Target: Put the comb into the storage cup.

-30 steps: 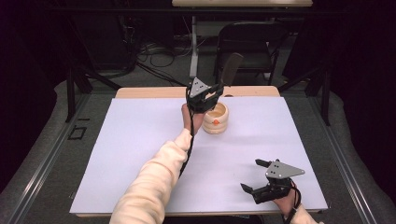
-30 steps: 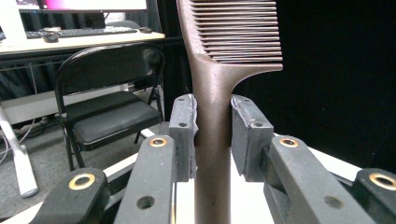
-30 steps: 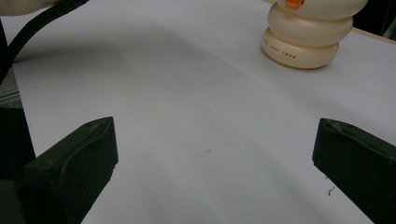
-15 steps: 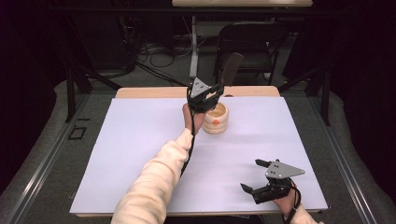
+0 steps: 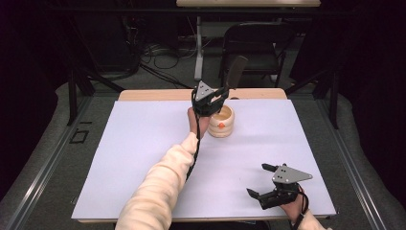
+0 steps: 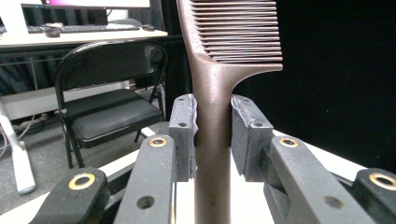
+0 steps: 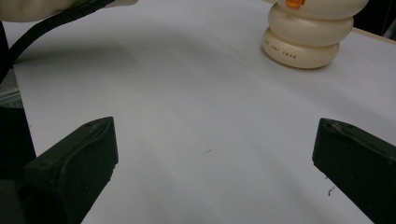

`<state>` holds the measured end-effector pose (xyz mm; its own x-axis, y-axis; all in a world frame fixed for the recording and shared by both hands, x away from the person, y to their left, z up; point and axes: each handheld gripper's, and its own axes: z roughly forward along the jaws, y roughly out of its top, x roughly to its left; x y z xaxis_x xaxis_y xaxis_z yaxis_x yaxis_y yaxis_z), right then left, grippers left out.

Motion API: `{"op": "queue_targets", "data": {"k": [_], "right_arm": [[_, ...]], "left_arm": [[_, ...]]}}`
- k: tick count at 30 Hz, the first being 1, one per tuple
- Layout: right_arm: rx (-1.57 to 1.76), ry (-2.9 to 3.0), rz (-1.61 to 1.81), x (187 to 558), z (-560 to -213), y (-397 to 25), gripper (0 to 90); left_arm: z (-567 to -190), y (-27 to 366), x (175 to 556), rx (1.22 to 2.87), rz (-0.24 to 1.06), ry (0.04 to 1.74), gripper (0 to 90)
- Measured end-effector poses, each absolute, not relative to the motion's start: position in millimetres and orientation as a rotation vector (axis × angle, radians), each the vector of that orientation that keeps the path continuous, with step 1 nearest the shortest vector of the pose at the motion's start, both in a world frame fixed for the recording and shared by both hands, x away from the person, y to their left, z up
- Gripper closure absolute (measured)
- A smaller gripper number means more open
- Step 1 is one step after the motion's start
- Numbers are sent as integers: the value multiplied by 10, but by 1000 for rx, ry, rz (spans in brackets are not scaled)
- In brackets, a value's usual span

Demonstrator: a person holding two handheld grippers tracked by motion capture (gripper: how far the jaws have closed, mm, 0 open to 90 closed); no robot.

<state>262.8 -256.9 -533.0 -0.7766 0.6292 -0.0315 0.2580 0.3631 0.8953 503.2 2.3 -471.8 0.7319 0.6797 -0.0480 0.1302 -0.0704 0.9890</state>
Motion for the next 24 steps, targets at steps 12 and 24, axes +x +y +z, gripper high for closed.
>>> {"op": "queue_targets", "data": {"k": [12,24], "right_arm": [[775,2268,1381,2629,-5333,-2567,0],[772,2270,1380,2633,-5336,-2565,0]], "left_arm": [[-4807,14,5042,1614,493,670,717],[-4921,19,5043,1623,478,678,717]]}}
